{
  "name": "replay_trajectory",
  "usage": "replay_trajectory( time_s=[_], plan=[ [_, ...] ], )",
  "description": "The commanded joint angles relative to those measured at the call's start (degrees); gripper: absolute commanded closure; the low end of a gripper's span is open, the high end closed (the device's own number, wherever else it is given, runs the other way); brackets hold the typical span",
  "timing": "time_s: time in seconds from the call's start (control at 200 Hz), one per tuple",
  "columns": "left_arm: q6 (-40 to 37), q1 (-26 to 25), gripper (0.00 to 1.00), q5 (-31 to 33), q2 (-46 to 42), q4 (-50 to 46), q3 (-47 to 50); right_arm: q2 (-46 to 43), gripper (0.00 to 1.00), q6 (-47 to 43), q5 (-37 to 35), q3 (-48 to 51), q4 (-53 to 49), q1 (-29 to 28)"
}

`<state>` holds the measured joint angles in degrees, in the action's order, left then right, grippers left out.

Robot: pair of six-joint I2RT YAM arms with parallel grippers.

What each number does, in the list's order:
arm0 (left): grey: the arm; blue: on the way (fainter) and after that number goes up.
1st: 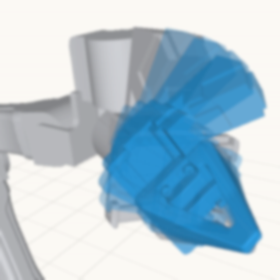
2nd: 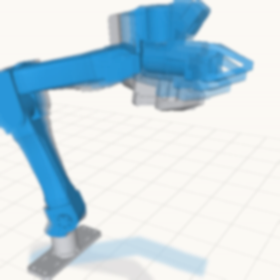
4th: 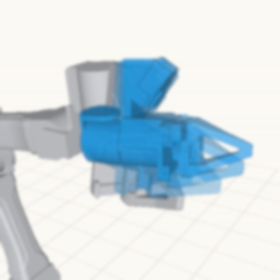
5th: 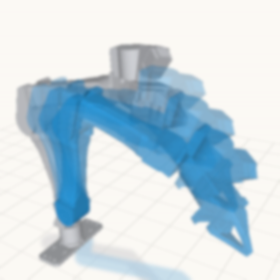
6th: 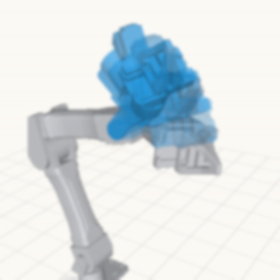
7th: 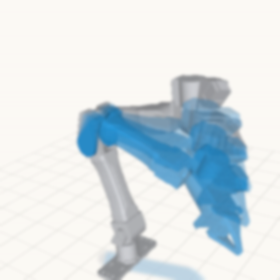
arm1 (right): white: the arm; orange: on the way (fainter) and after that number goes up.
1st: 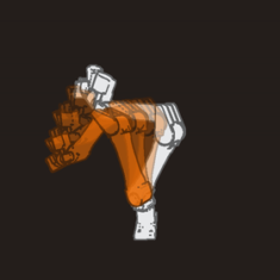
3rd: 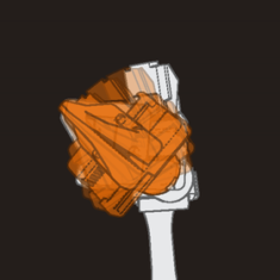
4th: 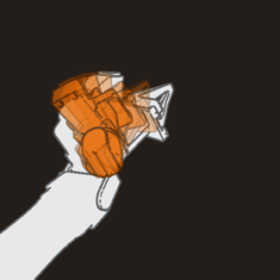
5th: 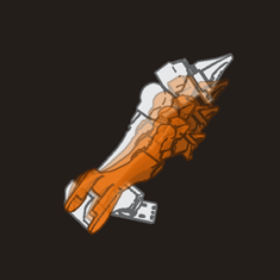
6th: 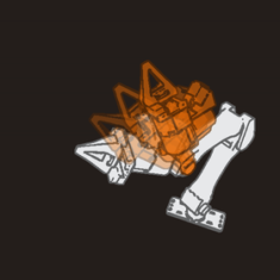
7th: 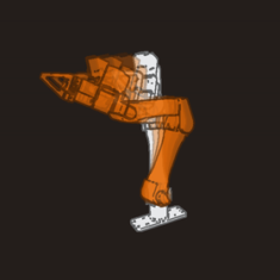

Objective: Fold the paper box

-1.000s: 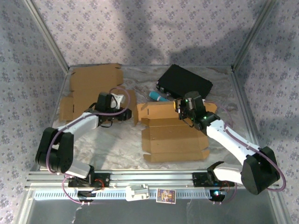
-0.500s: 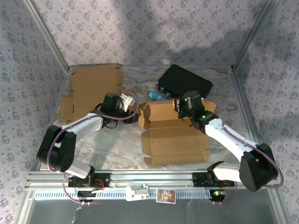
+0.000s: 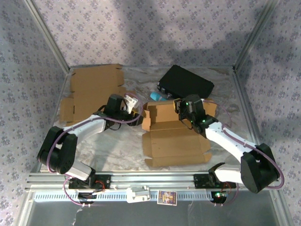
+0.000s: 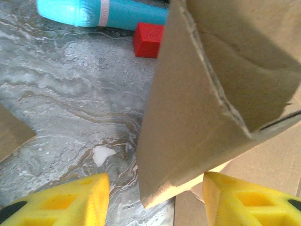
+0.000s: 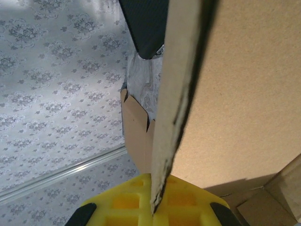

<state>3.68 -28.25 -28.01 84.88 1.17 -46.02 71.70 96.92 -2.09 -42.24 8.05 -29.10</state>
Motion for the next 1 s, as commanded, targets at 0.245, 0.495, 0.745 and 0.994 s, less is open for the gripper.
replay_trajectory(
  time_s=[0.245,0.495,0.745,0.994],
  plan=[
    [3.14,-4.45,0.46,9.16,1.2,4.41,0.23,0.48,1.0,-3.53,-1.86,3.84,2.71,-2.93],
    [5.52,-6.97,0.46,16.29,1.19,5.77,1.28,0.6,1.0,-4.77,-2.18,7.91,9.55,-3.92],
    [7.34,-8.55,0.46,19.82,1.78,5.9,1.11,0.55,1.0,-5.99,-1.85,9.71,9.87,-5.06],
    [9.3,-10.12,0.48,24.43,2.18,5.6,0.97,-0.19,1.0,-6.86,-2.13,11.72,9.89,-5.53]
  ],
)
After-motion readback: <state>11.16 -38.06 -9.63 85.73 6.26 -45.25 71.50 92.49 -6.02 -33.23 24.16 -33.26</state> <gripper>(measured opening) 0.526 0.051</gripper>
